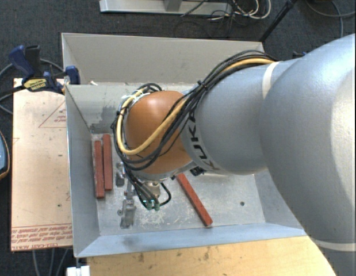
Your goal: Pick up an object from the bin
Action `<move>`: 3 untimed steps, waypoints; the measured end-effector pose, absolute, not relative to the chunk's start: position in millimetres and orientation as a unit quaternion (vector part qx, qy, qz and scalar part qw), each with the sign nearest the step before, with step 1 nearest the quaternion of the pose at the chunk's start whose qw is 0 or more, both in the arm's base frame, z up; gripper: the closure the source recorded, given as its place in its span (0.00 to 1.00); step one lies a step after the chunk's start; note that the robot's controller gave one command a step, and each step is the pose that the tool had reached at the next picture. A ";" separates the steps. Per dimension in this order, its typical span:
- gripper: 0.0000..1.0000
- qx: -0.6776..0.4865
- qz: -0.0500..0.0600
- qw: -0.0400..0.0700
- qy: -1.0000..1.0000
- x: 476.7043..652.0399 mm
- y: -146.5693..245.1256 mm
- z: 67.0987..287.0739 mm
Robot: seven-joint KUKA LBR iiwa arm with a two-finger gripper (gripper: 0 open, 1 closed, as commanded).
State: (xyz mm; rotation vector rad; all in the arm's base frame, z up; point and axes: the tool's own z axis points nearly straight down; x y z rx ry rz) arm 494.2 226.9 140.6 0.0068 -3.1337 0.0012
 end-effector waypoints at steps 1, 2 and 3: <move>0.00 0.291 -0.001 0.000 -0.957 516.0 231.7 74.7; 0.00 0.247 -0.001 -0.006 -0.969 611.3 244.9 78.3; 1.00 0.248 -0.001 -0.001 -0.969 607.9 244.3 77.6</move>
Offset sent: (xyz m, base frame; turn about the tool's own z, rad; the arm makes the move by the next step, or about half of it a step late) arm 0.0218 0.0044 -0.0648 -0.5868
